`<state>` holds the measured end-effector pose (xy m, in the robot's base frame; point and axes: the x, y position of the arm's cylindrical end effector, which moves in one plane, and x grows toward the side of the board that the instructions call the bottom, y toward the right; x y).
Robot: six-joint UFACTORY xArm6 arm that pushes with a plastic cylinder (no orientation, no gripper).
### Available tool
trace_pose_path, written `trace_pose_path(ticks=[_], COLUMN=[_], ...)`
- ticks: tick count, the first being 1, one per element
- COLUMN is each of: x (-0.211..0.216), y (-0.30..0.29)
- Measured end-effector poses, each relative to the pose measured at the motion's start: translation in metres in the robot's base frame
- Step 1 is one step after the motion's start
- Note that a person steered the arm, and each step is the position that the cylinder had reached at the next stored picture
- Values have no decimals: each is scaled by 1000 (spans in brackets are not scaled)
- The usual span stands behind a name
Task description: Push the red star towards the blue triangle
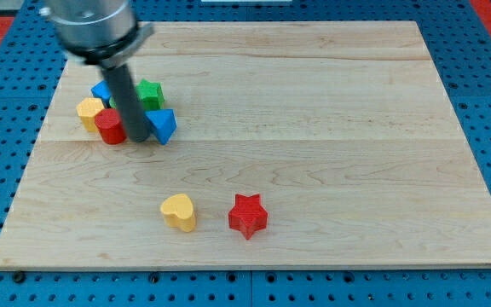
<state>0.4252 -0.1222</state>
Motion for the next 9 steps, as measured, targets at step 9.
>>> trace_pose_path(ticks=[9], x=[127], y=[120])
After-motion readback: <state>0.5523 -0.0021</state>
